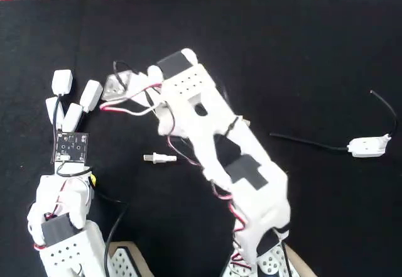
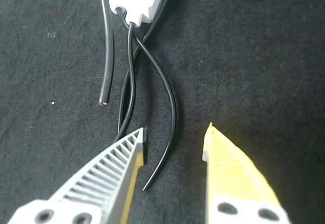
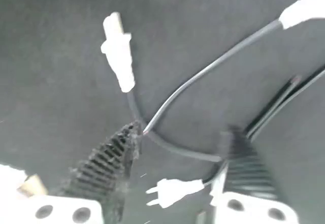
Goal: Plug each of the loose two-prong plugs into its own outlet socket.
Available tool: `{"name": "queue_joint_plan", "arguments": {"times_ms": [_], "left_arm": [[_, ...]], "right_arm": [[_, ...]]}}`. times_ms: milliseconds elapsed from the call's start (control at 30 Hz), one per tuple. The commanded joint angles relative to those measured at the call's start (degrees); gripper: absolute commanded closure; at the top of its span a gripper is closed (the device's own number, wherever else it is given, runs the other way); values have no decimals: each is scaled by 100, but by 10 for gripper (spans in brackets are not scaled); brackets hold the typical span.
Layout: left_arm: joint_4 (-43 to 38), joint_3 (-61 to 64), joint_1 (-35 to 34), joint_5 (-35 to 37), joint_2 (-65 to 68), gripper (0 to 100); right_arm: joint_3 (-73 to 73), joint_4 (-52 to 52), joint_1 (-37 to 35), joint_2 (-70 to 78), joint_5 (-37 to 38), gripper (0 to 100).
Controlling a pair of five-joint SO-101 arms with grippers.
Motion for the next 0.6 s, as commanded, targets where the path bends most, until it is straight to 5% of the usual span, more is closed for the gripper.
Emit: {"name": "queue_joint_plan", "arguments": {"times_ms": [0,200,567], "left_arm": [[-123,-22,-75,-44,-9,809],[-123,-22,-75,-44,-9,809],[-123,-22,-75,-44,-9,809]], "right_arm": [[1543,149,97,-1024,-501,957],[3319,-369,97,-1666,-1495,954],[3908,-2532,598,-980,-1530,953]]}}
